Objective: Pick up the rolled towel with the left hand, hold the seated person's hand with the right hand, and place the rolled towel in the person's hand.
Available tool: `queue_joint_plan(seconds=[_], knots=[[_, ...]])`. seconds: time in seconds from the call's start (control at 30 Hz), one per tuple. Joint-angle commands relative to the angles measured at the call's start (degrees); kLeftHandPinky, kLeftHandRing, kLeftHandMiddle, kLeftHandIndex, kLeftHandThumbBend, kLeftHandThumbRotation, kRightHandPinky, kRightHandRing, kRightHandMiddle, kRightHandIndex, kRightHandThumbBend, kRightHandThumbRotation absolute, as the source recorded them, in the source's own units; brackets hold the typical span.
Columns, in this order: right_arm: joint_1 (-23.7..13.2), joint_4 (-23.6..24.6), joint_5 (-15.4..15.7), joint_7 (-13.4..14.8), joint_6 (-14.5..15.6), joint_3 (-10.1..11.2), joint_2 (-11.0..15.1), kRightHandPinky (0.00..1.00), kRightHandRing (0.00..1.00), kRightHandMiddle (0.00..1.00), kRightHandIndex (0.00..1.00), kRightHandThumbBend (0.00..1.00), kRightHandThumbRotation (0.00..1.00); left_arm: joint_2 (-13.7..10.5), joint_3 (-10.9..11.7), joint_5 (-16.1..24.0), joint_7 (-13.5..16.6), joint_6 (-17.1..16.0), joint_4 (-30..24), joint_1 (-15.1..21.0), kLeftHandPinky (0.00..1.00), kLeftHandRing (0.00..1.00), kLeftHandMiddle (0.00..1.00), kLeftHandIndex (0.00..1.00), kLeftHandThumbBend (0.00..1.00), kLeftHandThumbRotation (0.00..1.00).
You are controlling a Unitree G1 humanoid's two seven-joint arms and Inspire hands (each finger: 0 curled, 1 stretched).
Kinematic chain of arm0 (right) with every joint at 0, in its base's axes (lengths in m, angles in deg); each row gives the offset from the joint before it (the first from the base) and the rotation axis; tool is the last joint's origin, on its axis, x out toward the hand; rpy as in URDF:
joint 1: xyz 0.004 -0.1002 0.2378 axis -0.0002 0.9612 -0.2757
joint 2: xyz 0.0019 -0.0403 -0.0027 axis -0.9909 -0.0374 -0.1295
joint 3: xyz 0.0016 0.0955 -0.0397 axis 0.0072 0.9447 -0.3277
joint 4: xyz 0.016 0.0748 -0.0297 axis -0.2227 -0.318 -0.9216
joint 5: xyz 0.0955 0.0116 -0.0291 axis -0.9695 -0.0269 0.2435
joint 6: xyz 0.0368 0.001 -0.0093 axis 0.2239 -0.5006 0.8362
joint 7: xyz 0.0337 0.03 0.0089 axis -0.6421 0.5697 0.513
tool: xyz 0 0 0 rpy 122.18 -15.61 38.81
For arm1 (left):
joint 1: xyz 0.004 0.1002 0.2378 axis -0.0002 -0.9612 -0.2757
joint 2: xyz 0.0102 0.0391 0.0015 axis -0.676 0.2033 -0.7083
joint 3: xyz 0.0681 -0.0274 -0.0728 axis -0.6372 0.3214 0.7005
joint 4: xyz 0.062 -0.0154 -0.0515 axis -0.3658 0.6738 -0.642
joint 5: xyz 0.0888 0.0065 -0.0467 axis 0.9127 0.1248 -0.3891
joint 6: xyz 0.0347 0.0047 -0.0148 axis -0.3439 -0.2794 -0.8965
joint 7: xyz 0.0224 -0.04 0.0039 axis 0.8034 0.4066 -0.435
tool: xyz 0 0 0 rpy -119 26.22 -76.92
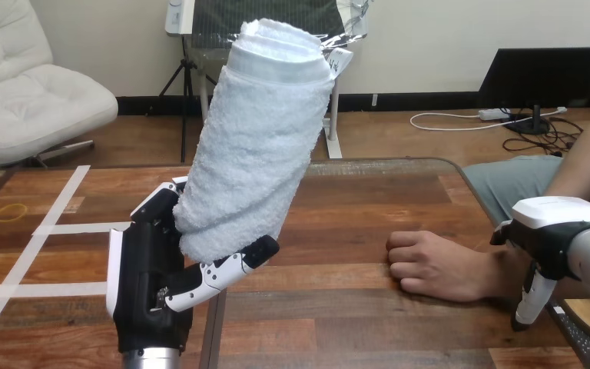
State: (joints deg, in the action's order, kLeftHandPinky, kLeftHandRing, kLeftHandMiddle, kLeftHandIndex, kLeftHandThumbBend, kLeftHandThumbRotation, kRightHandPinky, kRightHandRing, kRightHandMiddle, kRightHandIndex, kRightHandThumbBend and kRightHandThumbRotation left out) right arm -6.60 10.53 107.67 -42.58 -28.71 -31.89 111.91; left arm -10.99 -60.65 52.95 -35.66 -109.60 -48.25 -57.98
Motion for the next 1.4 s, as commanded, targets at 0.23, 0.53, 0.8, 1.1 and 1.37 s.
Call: queue_joint_plan(seconds=[0.23,0.53,0.8,1.1,1.37], knots=[[-4.1,0.9,0.7,1.2,1.1,1.5,2.5,0.96,0.98,0.97,0.91,0.75,0.09,1.4,0.0,0.7,0.2,-1.3,-3.3,2.5,0.31,0.34,0.40,0.48,0.56,0.00],[-4.5,-0.1,0.8,0.9,0.8,0.7,2.7,0.95,0.97,0.96,0.91,0.74,0.11,1.2,0.0,0.7,0.0,-1.4,-3.1,2.7,0.31,0.34,0.40,0.49,0.56,0.00],[-5.8,-2.0,1.3,0.0,-0.4,-1.3,2.9,0.92,0.94,0.94,0.91,0.72,0.12,1.2,-0.1,-0.1,-0.5,-1.2,-3.1,2.8,0.31,0.34,0.40,0.48,0.56,0.00],[-7.5,-5.4,1.4,-0.1,-2.3,-3.5,2.5,0.91,0.93,0.92,0.89,0.69,0.13,1.3,0.0,-0.6,-0.8,-1.7,-3.1,2.7,0.32,0.35,0.40,0.49,0.55,0.00],[-9.5,-9.0,1.6,-0.6,-3.9,-5.8,2.2,0.92,0.93,0.92,0.89,0.65,0.16,1.3,0.1,0.0,-0.5,-1.6,-3.7,2.3,0.32,0.35,0.40,0.49,0.56,0.00]])
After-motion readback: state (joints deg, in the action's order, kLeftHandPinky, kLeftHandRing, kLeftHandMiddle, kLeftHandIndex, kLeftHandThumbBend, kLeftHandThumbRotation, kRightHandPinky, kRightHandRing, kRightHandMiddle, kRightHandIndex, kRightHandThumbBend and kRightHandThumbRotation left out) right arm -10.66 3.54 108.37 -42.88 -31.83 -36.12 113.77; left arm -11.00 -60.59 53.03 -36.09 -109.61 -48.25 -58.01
